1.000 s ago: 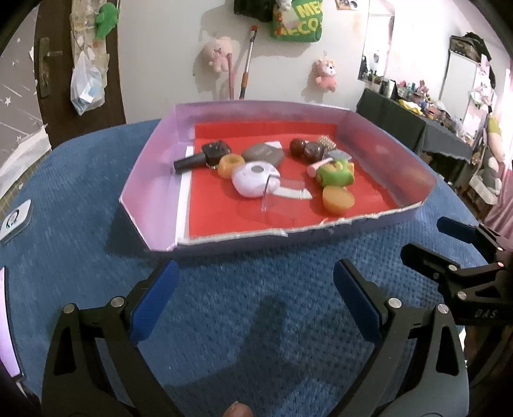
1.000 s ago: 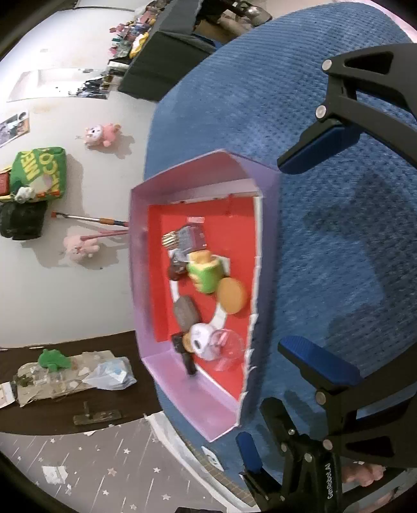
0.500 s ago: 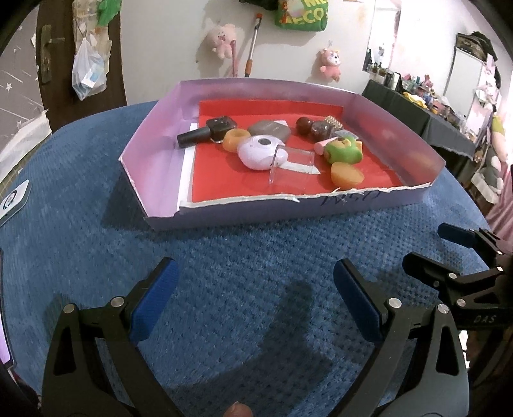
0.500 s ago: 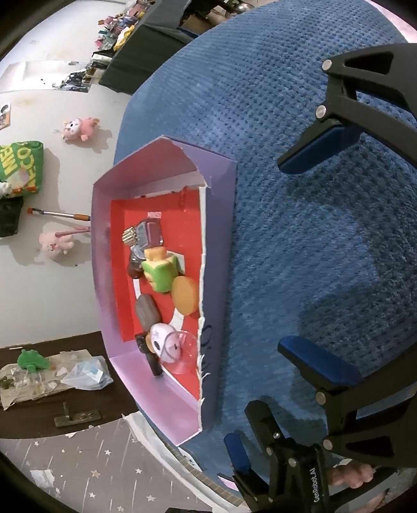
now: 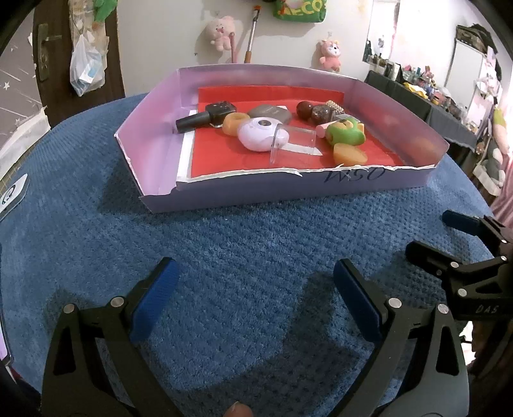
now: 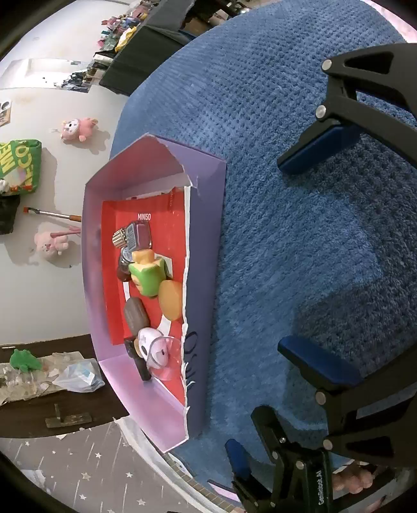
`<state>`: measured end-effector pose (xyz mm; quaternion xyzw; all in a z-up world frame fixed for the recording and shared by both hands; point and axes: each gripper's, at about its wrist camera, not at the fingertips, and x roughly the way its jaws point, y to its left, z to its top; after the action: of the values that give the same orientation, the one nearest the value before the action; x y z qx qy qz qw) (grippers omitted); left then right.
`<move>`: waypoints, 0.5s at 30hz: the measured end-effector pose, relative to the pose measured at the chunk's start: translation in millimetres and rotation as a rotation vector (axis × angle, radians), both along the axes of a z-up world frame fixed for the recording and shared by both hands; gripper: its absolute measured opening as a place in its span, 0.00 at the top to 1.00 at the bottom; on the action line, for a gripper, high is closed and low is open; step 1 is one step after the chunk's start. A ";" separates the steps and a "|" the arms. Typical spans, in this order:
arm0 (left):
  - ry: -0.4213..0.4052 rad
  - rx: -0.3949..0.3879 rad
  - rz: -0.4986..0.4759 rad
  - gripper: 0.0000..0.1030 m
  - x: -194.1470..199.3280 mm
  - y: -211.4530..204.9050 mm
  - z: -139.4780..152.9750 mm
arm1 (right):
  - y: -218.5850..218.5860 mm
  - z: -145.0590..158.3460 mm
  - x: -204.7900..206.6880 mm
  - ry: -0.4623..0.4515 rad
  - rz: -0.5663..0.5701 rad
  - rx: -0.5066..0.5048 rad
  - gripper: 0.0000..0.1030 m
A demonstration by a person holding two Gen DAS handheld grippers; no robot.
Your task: Organize rigid objects
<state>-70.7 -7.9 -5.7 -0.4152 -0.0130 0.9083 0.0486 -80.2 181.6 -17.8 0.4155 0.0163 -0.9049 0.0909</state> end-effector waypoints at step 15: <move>-0.004 -0.051 -0.030 0.01 1.4 6.2 -2.1 | -1.9 -0.5 1.0 0.014 0.006 0.026 0.00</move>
<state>-69.4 -1.7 -7.7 -0.4184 0.0164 0.9066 0.0517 -79.2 179.6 -18.3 0.4104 0.0298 -0.9071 0.0883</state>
